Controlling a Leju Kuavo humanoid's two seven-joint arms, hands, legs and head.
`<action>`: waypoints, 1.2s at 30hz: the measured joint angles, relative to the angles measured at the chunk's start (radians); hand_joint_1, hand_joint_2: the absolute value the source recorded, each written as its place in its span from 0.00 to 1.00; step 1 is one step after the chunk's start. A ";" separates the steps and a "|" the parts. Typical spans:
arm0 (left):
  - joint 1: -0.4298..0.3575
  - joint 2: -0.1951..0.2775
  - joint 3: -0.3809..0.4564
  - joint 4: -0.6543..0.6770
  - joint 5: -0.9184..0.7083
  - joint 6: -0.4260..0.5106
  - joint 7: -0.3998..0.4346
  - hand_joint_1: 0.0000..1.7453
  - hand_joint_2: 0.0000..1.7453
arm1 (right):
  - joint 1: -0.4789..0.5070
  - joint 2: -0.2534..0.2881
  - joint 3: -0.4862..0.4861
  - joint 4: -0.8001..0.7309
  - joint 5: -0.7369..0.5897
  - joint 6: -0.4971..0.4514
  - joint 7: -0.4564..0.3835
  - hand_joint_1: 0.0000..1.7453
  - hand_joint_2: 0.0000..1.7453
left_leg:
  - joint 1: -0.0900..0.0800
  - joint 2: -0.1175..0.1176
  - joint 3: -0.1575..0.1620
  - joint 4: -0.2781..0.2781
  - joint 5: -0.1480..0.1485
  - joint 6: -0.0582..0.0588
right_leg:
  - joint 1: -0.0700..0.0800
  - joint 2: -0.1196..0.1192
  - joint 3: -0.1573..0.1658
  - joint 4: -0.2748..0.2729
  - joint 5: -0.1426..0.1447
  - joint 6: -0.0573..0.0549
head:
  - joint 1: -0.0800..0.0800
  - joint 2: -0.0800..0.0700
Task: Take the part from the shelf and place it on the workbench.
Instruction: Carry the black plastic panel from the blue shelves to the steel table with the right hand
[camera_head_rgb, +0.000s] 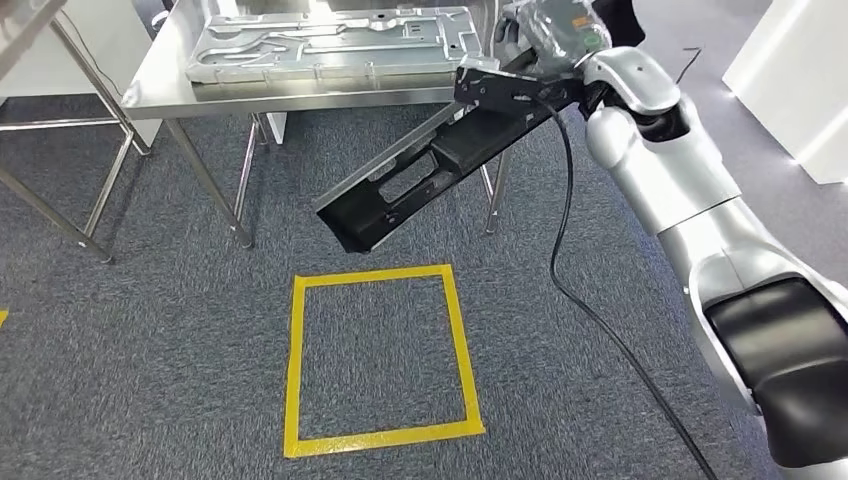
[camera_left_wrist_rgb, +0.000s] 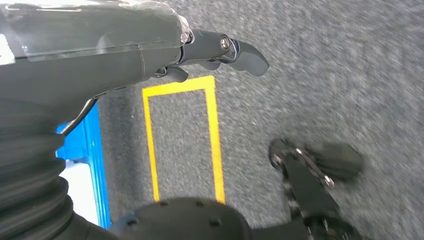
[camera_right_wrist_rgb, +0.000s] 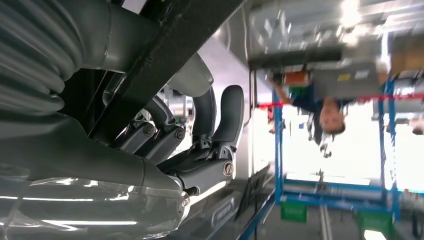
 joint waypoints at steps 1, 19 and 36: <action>-0.001 0.002 0.000 0.000 0.000 -0.001 0.000 0.00 1.00 | -0.015 -0.002 0.000 0.009 -0.001 0.005 -0.001 1.00 1.00 | 0.000 0.003 0.006 -0.001 -0.009 -0.010 | 0.002 -0.001 0.007 -0.016 -0.008 -0.013 | 0.000 0.000; 0.012 0.003 0.003 0.001 0.006 0.005 0.014 0.00 1.00 | -0.009 -0.006 -0.005 0.090 -0.012 -0.017 -0.019 1.00 1.00 | -0.109 -0.086 -0.293 0.047 0.274 0.113 | 0.084 0.085 0.346 -0.059 -0.280 -0.112 | -0.001 0.000; 0.004 -0.011 0.009 0.001 0.018 0.009 0.012 0.00 1.00 | -0.043 -0.015 -0.021 0.089 -0.011 -0.013 -0.015 1.00 1.00 | -0.093 -0.058 -0.215 0.074 0.142 0.083 | 0.069 0.013 0.201 -0.069 -0.150 -0.116 | -0.001 0.000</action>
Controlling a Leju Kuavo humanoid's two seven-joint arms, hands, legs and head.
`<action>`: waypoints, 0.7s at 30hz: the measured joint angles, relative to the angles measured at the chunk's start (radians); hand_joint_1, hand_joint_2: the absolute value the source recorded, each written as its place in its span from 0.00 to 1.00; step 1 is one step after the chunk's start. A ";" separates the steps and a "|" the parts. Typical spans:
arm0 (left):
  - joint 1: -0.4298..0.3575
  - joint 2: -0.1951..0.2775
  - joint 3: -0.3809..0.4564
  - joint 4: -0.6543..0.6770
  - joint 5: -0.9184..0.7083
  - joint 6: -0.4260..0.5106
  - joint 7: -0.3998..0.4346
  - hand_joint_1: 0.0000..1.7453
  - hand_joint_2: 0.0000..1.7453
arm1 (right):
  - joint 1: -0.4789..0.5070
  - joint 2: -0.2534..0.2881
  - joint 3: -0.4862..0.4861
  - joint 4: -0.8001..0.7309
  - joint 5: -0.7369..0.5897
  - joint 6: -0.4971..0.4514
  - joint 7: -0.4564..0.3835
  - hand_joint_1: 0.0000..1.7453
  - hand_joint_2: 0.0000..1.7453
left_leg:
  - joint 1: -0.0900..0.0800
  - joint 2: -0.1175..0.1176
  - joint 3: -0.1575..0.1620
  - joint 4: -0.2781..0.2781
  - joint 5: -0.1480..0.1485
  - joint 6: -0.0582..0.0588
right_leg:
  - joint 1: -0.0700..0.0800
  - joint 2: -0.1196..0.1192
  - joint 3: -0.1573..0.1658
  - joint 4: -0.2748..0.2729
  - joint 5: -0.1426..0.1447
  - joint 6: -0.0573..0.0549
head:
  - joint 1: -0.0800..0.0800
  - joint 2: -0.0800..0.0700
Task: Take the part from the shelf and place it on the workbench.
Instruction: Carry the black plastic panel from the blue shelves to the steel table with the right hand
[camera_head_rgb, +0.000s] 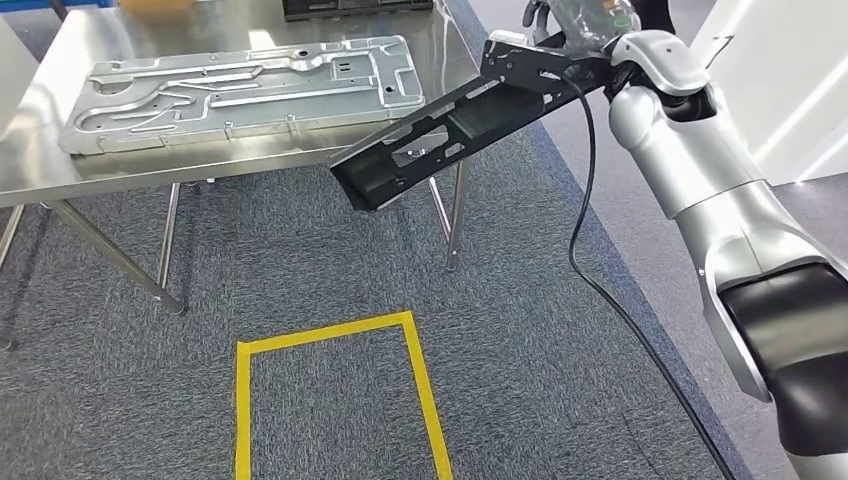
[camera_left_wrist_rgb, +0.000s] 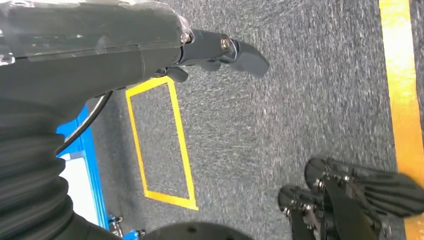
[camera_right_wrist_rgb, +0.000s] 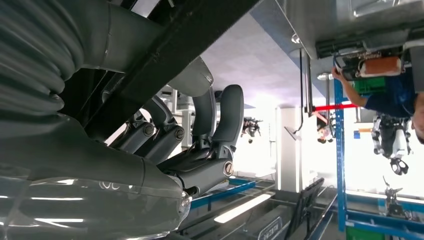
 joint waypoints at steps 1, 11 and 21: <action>0.000 0.000 0.000 0.000 0.000 0.000 0.001 0.00 1.00 | -0.002 0.000 0.000 0.000 0.000 0.000 0.000 1.00 1.00 | 0.004 0.008 -0.019 0.043 -0.016 -0.010 | -0.006 -0.003 0.020 -0.014 0.001 0.003 | 0.000 0.000; 0.008 -0.001 0.006 0.000 0.004 -0.003 0.006 0.00 1.00 | 0.007 -0.007 -0.001 0.008 0.001 0.001 0.002 1.00 1.00 | 0.057 0.044 -0.057 -0.025 0.107 -0.065 | -0.052 0.000 0.193 -0.068 -0.109 0.067 | -0.001 0.000; 0.005 0.004 0.008 0.000 0.007 -0.002 0.011 0.00 1.00 | 0.007 -0.024 -0.006 0.018 0.000 0.003 -0.004 1.00 1.00 | 0.050 0.018 0.153 -0.054 -0.079 -0.003 | -0.039 0.005 -0.194 0.304 -0.165 0.087 | 0.001 0.000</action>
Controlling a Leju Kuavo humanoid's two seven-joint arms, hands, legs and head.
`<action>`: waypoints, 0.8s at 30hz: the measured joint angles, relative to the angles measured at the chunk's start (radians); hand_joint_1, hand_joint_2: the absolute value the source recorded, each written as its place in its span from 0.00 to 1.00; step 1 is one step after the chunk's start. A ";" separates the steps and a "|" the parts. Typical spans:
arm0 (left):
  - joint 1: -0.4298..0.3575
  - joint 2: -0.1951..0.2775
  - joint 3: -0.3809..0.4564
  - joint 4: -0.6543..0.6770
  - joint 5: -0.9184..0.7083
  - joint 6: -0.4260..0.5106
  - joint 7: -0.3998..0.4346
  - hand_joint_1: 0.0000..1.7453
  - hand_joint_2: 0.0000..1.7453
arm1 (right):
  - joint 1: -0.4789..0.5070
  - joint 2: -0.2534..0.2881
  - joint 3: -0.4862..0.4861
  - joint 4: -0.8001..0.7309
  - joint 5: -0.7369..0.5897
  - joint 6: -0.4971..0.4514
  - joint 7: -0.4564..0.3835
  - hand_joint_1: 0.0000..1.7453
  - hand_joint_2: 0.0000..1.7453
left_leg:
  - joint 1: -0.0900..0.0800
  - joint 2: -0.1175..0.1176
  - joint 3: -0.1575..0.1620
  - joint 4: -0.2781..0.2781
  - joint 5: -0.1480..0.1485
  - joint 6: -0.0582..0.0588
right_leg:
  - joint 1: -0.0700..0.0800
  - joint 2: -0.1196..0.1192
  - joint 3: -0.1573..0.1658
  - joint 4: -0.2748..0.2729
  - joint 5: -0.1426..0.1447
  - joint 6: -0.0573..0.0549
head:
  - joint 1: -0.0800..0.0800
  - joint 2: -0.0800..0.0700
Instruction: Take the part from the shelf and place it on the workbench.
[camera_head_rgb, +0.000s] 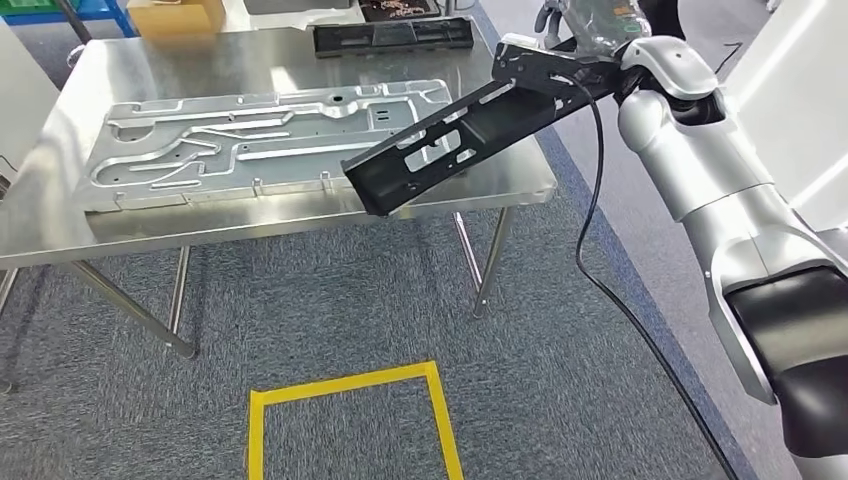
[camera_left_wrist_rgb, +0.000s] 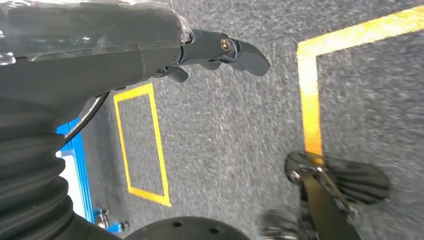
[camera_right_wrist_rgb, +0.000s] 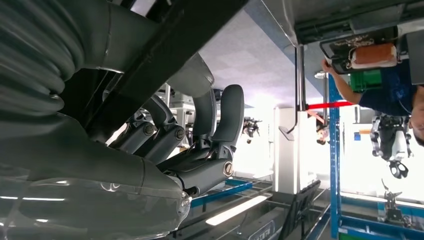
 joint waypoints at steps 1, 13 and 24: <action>0.002 0.000 0.001 0.000 0.000 0.000 0.001 0.00 1.00 | 0.000 -0.001 0.000 0.003 0.000 0.000 -0.002 1.00 1.00 | -0.001 -0.003 0.027 0.000 -0.020 0.000 | 0.004 0.000 -0.024 -0.040 0.004 -0.006 | 0.000 0.000; -0.006 0.001 0.007 0.001 -0.003 0.007 0.004 0.00 1.00 | -0.024 -0.016 -0.001 0.018 -0.002 0.001 -0.008 1.00 1.00 | -0.020 -0.002 0.090 0.126 -0.046 -0.031 | 0.016 0.004 -0.002 -0.275 0.366 -0.065 | -0.003 0.000; -0.005 0.004 0.007 0.001 -0.011 0.006 0.007 0.00 1.00 | -0.049 0.002 0.014 0.089 0.112 -0.016 -0.022 1.00 1.00 | -0.005 0.016 -0.129 0.018 0.107 -0.030 | 0.016 0.018 0.152 -0.271 0.194 -0.035 | -0.002 0.000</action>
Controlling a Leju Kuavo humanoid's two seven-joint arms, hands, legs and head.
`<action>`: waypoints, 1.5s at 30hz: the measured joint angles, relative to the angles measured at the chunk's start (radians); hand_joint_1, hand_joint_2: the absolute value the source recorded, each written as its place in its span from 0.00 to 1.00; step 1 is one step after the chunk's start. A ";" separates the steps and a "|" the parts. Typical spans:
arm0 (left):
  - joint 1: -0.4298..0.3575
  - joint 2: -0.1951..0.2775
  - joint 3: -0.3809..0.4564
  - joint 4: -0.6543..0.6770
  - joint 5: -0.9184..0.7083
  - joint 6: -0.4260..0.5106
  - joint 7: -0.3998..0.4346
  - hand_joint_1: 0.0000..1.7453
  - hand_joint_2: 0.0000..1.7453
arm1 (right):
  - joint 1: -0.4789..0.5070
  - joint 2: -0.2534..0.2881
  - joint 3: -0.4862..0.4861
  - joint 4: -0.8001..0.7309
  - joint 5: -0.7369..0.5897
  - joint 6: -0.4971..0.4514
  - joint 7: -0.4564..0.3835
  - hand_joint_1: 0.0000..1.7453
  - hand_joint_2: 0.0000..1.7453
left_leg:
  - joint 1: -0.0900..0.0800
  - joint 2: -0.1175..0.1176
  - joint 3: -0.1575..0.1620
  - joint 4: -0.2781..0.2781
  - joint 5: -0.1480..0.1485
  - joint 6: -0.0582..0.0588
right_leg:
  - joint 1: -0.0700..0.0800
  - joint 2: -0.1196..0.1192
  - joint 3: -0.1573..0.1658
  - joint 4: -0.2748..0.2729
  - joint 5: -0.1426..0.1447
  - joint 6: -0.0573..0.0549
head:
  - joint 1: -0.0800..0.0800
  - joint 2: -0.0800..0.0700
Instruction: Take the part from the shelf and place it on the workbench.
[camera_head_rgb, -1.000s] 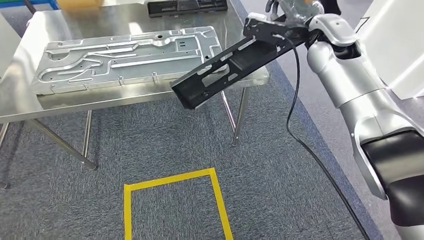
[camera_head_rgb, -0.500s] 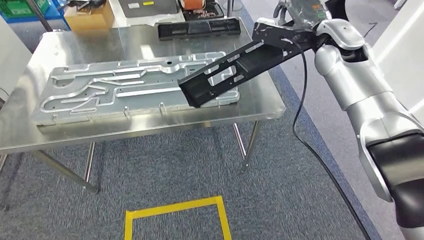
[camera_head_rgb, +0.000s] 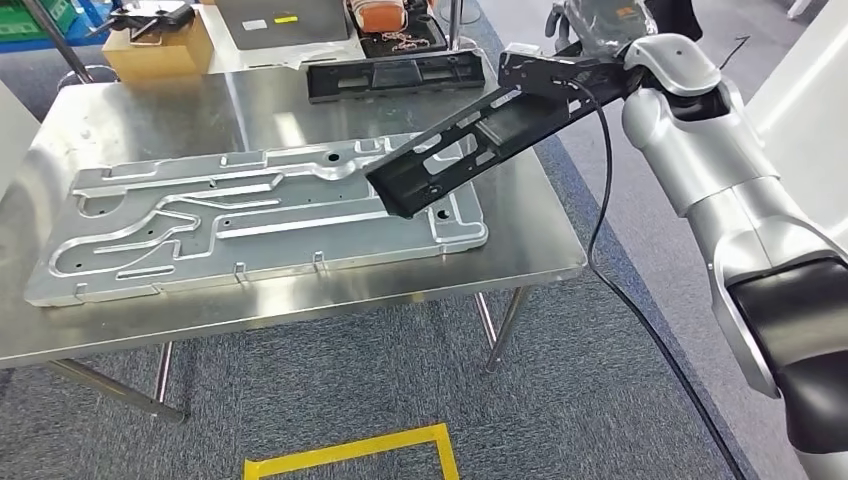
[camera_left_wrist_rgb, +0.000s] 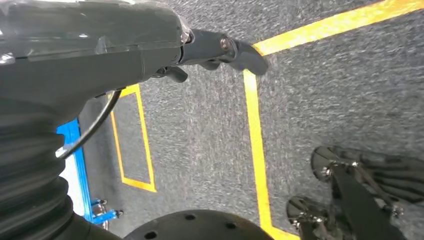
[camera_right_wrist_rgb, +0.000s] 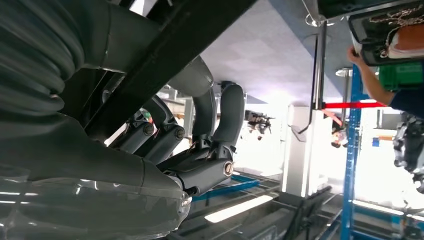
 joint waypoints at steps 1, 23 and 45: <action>-0.002 0.000 0.000 0.000 0.000 0.000 0.000 0.00 1.00 | -0.012 0.001 0.000 0.016 0.015 -0.016 -0.007 1.00 1.00 | -0.001 -0.002 0.002 -0.002 -0.002 0.002 | -0.001 -0.003 0.001 0.002 0.002 0.004 | 0.000 0.000; -0.020 0.002 -0.039 0.000 -0.068 0.005 -0.004 0.00 1.00 | 0.065 0.270 0.084 0.444 0.372 -0.418 0.140 1.00 1.00 | -0.007 -0.012 0.027 -0.009 -0.024 0.012 | -0.002 -0.021 0.045 -0.040 -0.015 0.007 | 0.000 0.000; -0.044 -0.001 -0.086 0.000 -0.121 0.075 0.009 0.00 1.00 | 0.187 0.341 0.113 0.513 0.399 -0.486 0.088 1.00 1.00 | -0.006 -0.012 0.032 -0.010 -0.025 0.011 | -0.001 -0.021 0.049 -0.039 -0.017 0.005 | 0.000 0.000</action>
